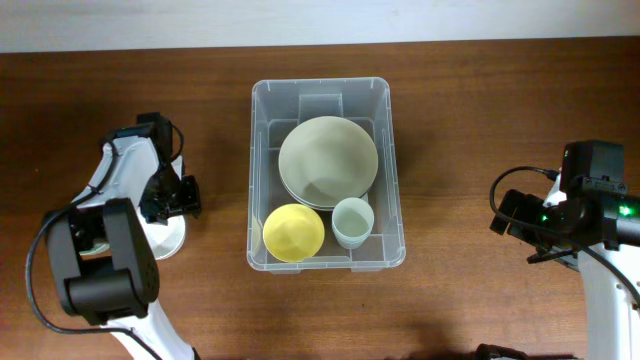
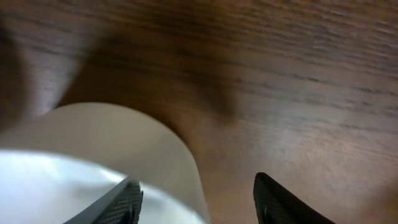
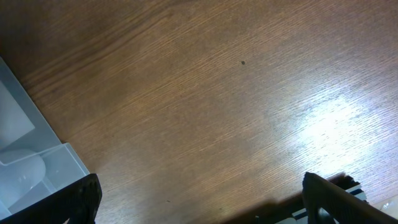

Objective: Pack container
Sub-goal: 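Move the left gripper back to the white bowl and grasp it, then lower the white bowl into the yellow bowl and release, then reach the left gripper to the mint-green bowl and grasp its rim, then carry the mint-green bowl over the bin onto the white bowl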

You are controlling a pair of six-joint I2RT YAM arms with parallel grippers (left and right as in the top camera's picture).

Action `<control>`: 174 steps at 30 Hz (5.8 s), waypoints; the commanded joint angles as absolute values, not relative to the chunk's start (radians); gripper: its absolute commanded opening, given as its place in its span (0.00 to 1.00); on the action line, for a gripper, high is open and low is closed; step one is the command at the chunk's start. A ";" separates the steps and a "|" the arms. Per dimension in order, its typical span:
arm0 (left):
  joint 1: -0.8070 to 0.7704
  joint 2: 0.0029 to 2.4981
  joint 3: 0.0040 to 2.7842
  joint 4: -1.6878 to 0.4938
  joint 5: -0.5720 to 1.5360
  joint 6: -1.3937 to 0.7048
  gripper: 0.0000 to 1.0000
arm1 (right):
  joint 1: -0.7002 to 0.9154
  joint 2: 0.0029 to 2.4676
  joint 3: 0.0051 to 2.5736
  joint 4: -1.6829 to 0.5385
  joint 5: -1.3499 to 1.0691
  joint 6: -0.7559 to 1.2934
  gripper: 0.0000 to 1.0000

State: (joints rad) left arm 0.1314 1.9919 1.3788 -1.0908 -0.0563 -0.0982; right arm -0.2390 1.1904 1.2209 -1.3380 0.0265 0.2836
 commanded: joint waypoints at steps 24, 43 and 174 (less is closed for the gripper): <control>-0.012 1.573 1.566 -1.233 0.124 -0.073 0.00 | -0.242 1.191 1.220 -1.334 0.042 0.284 0.99; -0.690 1.640 1.554 -1.260 0.018 -0.074 0.01 | -0.242 1.191 1.220 -1.332 0.042 0.284 0.99; -0.639 1.355 1.426 -1.179 -0.040 -0.245 0.01 | -0.242 1.191 1.220 -1.339 0.042 0.276 0.99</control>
State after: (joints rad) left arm -0.6044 1.3693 1.4185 -1.1820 -0.0364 -0.2607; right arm -0.2390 1.1904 1.2205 -1.3380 0.0292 0.2832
